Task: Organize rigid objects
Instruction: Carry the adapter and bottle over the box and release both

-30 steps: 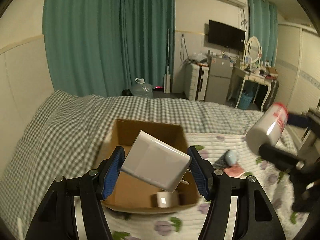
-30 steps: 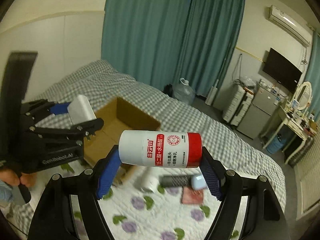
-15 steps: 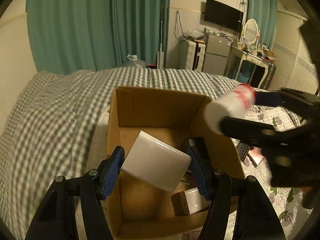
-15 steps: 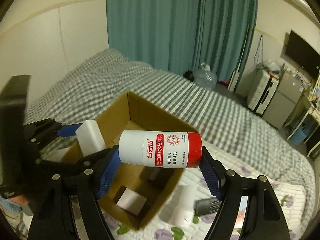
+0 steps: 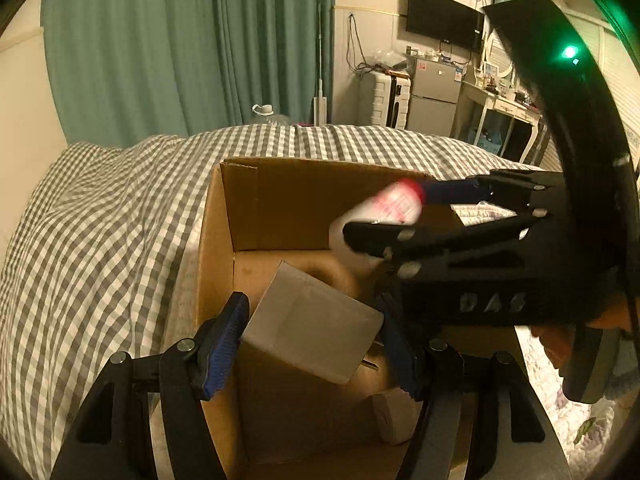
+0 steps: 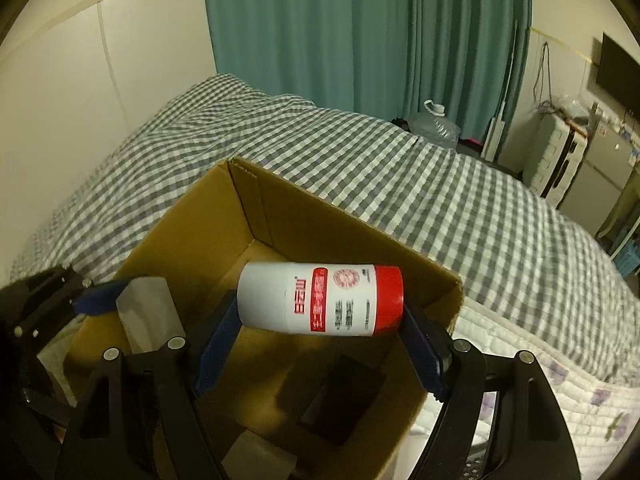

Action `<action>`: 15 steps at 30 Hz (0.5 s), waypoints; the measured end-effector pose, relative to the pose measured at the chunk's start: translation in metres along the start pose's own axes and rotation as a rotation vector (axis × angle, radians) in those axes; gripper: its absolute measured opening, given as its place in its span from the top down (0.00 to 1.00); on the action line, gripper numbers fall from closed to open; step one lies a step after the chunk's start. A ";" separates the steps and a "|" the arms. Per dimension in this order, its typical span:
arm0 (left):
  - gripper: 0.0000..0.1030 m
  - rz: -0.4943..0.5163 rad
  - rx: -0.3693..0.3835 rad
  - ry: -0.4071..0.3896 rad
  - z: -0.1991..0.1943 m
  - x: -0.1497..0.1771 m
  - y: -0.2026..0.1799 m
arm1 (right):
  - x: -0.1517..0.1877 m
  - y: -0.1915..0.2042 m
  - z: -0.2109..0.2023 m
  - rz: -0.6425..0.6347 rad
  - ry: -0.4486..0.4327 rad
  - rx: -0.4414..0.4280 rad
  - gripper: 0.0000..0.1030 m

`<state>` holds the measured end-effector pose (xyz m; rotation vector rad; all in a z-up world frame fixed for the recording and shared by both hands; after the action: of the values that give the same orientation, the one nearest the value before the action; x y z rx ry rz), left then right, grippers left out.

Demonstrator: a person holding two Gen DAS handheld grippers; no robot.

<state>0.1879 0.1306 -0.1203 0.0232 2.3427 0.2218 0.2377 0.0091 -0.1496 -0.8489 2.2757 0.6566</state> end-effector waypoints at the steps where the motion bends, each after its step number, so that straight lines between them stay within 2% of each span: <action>1: 0.34 -0.001 -0.003 0.002 0.000 0.000 0.000 | -0.001 -0.001 -0.003 0.009 -0.017 -0.002 0.21; 2: 0.34 -0.002 -0.009 0.007 0.000 0.001 -0.001 | -0.002 -0.003 -0.009 0.019 -0.037 -0.004 0.17; 6: 0.34 -0.006 -0.060 0.010 -0.008 0.000 0.000 | -0.006 -0.009 -0.036 0.038 -0.082 0.002 0.15; 11: 0.33 -0.026 -0.103 0.012 -0.026 -0.006 -0.003 | -0.003 -0.026 -0.093 0.038 -0.136 0.071 0.11; 15: 0.33 -0.016 -0.099 -0.009 -0.051 -0.015 -0.023 | 0.009 -0.041 -0.141 0.051 -0.163 0.127 0.11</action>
<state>0.1635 0.0985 -0.0791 -0.0427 2.3192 0.3283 0.2089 -0.1101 -0.0688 -0.6539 2.1722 0.5748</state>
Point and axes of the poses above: each gripper's, at about its wrist camera, not at the fingertips, and z roughly the way its jaws point, y to its left, x to its underside, the point moved 7 cm from there along z, roughly the way its jaws point, and after that the axes turned 12 degrees about -x, right-handed, at the moved point
